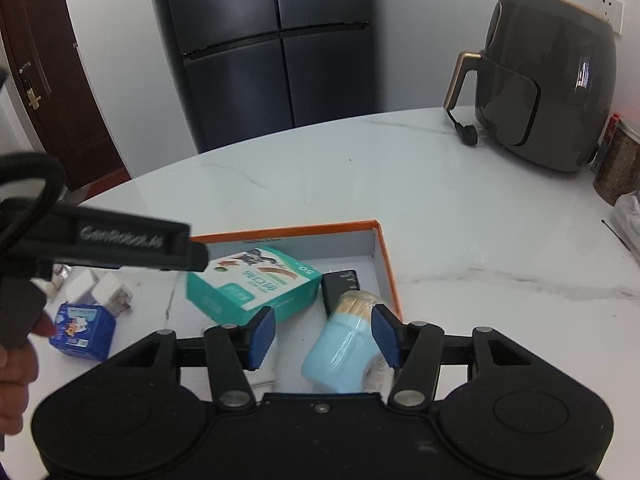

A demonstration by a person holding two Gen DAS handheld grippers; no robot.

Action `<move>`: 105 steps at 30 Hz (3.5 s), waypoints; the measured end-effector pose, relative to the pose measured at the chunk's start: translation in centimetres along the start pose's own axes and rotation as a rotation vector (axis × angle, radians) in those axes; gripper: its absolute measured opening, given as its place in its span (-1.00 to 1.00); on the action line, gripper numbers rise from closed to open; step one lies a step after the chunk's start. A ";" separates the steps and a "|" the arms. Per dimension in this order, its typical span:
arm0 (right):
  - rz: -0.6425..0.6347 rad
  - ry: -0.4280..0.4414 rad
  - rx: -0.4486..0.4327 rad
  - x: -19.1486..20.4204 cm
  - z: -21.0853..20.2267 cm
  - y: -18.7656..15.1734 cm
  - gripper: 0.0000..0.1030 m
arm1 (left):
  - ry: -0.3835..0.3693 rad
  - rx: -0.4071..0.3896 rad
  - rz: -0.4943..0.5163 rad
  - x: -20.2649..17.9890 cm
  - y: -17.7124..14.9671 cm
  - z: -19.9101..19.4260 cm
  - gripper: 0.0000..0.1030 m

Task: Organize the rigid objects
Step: 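Release bandage box from left tool into box while right tool releases toothpick container there, then grasp glass diffuser bottle with left tool while right tool grasps blue tissue pack, then lift glass bottle in left tool and blue tissue pack in right tool toward orange-rimmed box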

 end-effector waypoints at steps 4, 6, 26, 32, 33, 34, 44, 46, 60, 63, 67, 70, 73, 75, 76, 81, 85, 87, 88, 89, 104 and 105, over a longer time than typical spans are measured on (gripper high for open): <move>-0.014 -0.001 -0.016 1.3 -1.5 -0.2 0.37 | 0.045 -0.021 0.000 1.3 -1.4 -2.2 0.82; -0.024 0.000 -0.022 2.1 -2.2 -0.4 0.47 | 0.056 -0.021 -0.020 2.4 -2.2 -3.2 0.82; -0.161 0.105 0.006 12.7 -4.4 -2.9 0.52 | 0.155 -0.020 -0.227 13.7 -8.9 -8.6 0.84; -0.195 0.129 0.012 14.9 -4.4 -3.3 0.52 | 0.181 -0.017 -0.274 16.3 -10.2 -9.4 0.83; -0.199 0.135 0.014 15.2 -4.4 -3.3 0.52 | 0.183 -0.019 -0.279 16.7 -10.4 -9.5 0.83; -0.202 0.139 0.015 15.5 -4.4 -3.3 0.52 | 0.186 -0.019 -0.283 17.0 -10.4 -9.5 0.83; -0.229 0.170 0.036 17.7 -3.5 -3.5 0.53 | 0.217 -0.010 -0.337 19.8 -10.9 -9.3 0.84; -0.233 0.175 0.043 18.1 -3.2 -3.5 0.54 | 0.222 -0.007 -0.342 20.4 -10.9 -9.0 0.85; -0.305 0.279 0.099 19.7 0.7 -3.7 0.56 | 0.271 0.035 -0.336 25.8 -6.5 -2.3 0.85; -0.311 0.290 0.111 19.7 1.7 -3.7 0.56 | 0.274 0.036 -0.315 26.5 -5.0 -0.2 0.85; -0.323 0.304 0.116 19.7 2.7 -3.5 0.56 | 0.264 0.029 -0.308 27.2 -3.4 2.2 0.85; -0.329 0.317 0.120 19.7 3.4 -3.3 0.56 | 0.260 0.026 -0.302 27.6 -2.4 4.0 0.85; -0.346 0.338 0.119 19.8 4.1 -3.0 0.56 | 0.247 0.018 -0.286 27.8 -1.7 5.2 0.83; -0.372 0.357 0.116 20.1 4.4 -2.9 0.56 | 0.244 0.013 -0.278 28.0 -1.4 5.8 0.83; -0.384 0.367 0.114 20.2 4.6 -2.9 0.56 | 0.239 0.013 -0.275 28.1 -1.2 6.1 0.82; -0.483 0.420 0.102 21.3 5.5 -2.4 0.56 | 0.261 -0.029 -0.204 27.6 -1.2 6.1 0.44; -0.584 0.472 0.100 22.6 6.5 -2.0 0.57 | 0.227 -0.043 -0.140 26.7 -1.9 5.3 -0.01; -0.648 0.495 0.114 23.4 7.3 -1.7 0.57 | 0.203 -0.036 -0.136 26.7 -2.8 4.5 -0.01; -0.676 0.504 0.121 23.7 7.7 -1.5 0.57 | 0.195 -0.031 -0.139 26.7 -3.3 4.1 -0.01; -0.709 0.512 0.124 24.1 8.0 -1.4 0.57 | 0.188 -0.027 -0.150 26.8 -3.9 3.6 -0.01; -0.781 0.518 0.268 27.6 11.8 -3.4 0.48 | 0.176 -0.029 -0.305 23.6 -12.2 -4.1 -0.01; -0.741 0.504 0.268 27.4 11.6 -3.6 0.47 | 0.178 -0.029 -0.306 23.8 -12.1 -3.9 -0.01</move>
Point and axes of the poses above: each gripper's, at about its wrist camera, not at the fingertips, and z roughly the way its jaws point, x to its left, y to its top, the point moved 1 cm from there along z, roughly the way its jaws point
